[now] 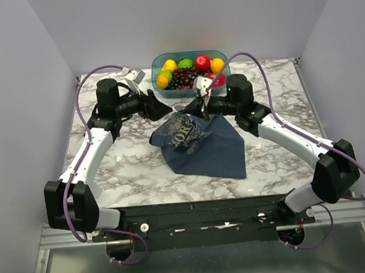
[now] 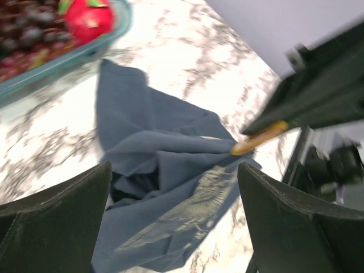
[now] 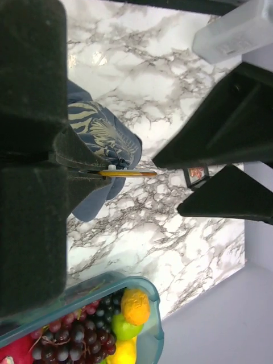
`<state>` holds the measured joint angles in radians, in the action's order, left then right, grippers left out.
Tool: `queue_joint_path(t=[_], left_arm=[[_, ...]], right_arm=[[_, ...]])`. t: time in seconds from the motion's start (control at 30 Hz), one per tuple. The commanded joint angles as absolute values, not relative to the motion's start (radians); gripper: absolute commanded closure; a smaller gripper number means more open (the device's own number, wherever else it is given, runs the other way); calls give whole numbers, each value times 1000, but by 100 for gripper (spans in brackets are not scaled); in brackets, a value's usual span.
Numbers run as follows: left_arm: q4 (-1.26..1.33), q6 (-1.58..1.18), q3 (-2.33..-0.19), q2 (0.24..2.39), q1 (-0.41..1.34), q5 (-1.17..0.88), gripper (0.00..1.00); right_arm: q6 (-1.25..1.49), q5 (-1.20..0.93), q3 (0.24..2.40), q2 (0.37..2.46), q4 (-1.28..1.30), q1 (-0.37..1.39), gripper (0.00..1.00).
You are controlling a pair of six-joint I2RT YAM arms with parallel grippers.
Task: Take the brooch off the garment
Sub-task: Remove the brooch from the flattened clothing.
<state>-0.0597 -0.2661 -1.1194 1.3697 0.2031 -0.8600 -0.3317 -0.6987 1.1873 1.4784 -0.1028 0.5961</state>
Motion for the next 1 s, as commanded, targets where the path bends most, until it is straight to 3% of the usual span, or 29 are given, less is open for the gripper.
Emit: queue_joint_path(t=[0.0,0.23,0.4,0.9,0.97], left_arm=[[24,-327,-1056,1382,178,-778,2],[15,-241,-1042,1488,222,-908,13],[166,-397,-1090,1509,290,-1020,18],[106,-420,-1154,1445,259,-1123,20],[48,-390,-1141,1422,233,-1089,15]], right_arm=[[-397,-598,1172,1462,-258,624,99],[-376,-491,1169,1474,-340,650,100],[-399,-378,1151,1503,-413,692,100],[-374,-58,1173,1651,-497,709,100],[-360,-55,1180,1654,-503,709,100]])
